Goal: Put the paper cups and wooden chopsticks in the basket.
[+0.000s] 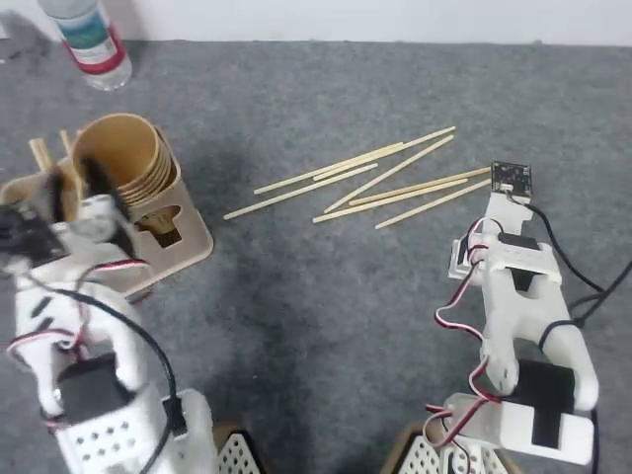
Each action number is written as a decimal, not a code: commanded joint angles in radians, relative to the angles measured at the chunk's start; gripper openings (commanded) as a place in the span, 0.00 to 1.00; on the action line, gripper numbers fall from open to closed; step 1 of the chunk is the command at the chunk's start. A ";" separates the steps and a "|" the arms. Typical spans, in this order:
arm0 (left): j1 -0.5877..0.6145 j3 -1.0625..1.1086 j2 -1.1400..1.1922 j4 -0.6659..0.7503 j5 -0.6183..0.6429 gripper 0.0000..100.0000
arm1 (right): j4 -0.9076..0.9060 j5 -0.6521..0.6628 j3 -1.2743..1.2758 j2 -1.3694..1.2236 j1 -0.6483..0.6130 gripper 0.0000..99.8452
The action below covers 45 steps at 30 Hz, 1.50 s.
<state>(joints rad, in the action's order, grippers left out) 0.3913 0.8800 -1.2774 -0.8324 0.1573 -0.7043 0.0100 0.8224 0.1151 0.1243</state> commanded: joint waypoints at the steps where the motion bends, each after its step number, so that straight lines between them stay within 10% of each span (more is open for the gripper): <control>1: -0.393 -0.182 0.012 -0.252 -0.190 0.14 | -0.002 0.018 -0.057 0.005 -0.010 0.30; 5: -0.597 -0.191 0.160 -0.282 -0.273 0.15 | -0.002 0.018 -0.057 0.008 -0.002 0.30; 20: -0.790 -0.760 1.227 -0.279 -0.377 0.15 | -0.012 -0.061 -0.055 0.012 0.084 0.30; 45: -0.626 -2.170 2.406 -0.555 -0.344 0.15 | -0.008 -0.054 -0.057 0.012 0.062 0.30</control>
<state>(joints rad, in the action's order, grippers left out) -0.2885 -1.0242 1.0196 -1.3525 -0.2371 -0.7043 -0.0422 0.8224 0.1151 0.1979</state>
